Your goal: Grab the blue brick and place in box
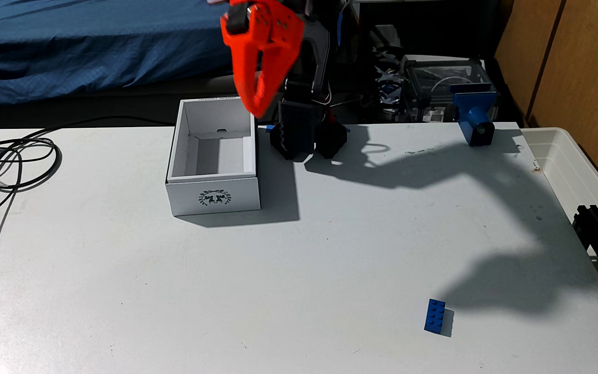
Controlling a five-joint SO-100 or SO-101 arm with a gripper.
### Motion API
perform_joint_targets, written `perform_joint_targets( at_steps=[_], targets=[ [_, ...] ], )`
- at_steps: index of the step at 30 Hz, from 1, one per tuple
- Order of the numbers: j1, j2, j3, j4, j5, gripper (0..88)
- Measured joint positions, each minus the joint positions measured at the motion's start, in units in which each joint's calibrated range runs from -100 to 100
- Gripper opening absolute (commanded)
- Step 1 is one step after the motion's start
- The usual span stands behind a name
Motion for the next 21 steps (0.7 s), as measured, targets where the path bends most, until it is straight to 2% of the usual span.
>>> perform_joint_targets(
  at_steps=[11, 21],
  targets=[
    [-12.69, 8.19, -0.80, 0.00, -12.63, 0.9],
    [-13.28, 8.78, 0.45, 0.00, -13.84, 0.9]
  ],
)
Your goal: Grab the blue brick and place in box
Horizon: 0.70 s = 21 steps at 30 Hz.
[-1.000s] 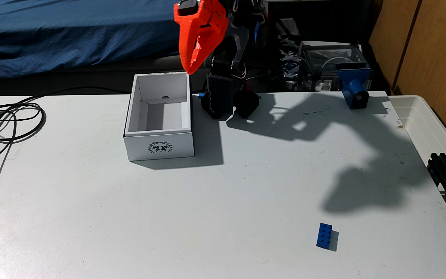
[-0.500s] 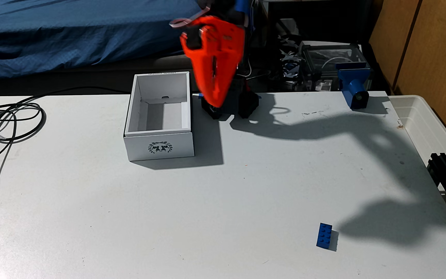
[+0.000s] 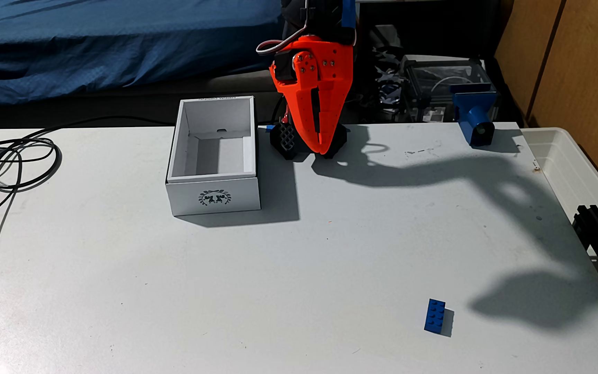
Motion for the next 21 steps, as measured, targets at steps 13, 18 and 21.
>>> perform_joint_targets(
  at_steps=[13, 18, 21],
  targets=[
    [-3.10, 0.00, 4.11, 0.00, 0.00, 0.8],
    [-3.62, 0.17, 11.18, -1.76, -0.11, 0.8],
    [-4.50, 0.17, 16.72, -5.71, -0.84, 0.9]
  ],
)
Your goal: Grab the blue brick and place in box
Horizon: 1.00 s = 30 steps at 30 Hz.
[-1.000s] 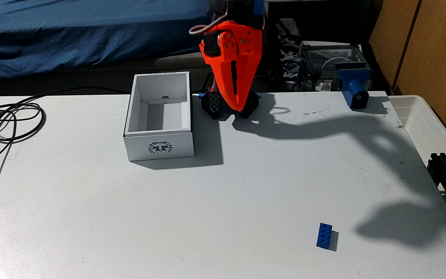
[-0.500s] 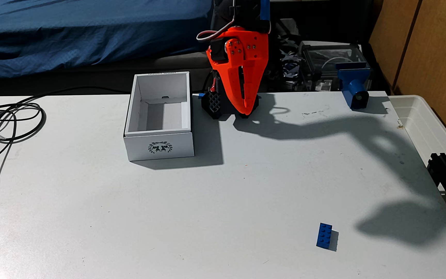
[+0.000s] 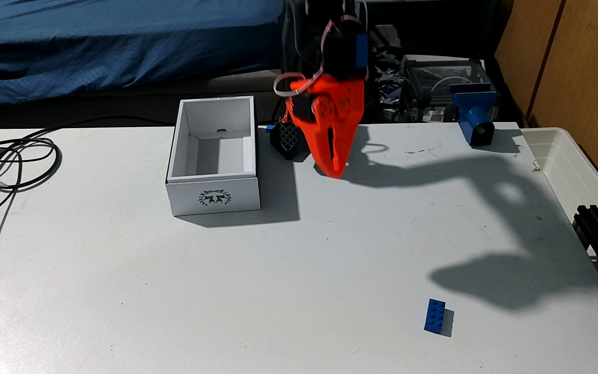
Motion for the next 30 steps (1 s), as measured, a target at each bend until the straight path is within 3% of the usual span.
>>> perform_joint_targets(
  at_steps=[6, 16, 30],
  targets=[
    [-5.09, 0.00, 6.62, -9.31, -8.74, 1.0],
    [-10.55, 14.53, -0.63, -16.86, -15.84, 1.0],
    [-10.63, 46.71, -35.76, 1.05, -24.42, 1.7]
  ],
)
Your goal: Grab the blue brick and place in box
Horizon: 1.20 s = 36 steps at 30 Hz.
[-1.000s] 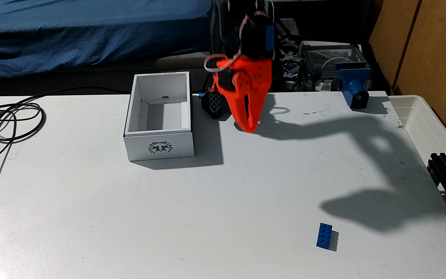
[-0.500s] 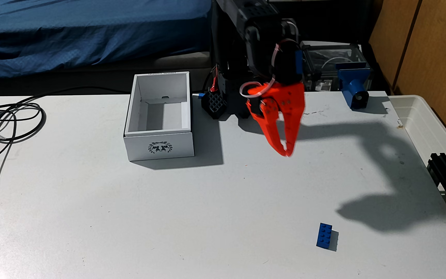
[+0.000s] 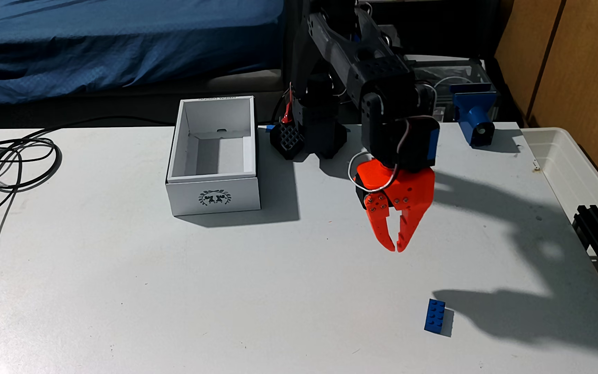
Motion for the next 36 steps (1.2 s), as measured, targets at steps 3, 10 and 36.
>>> perform_joint_targets(
  at_steps=[3, 10, 36],
  targets=[
    [0.00, 3.21, -6.26, 3.69, -1.58, 6.1],
    [-3.54, 7.35, -13.59, 6.50, -6.37, 13.7],
    [-5.61, 23.23, -34.51, 3.78, -16.68, 30.8]
  ],
)
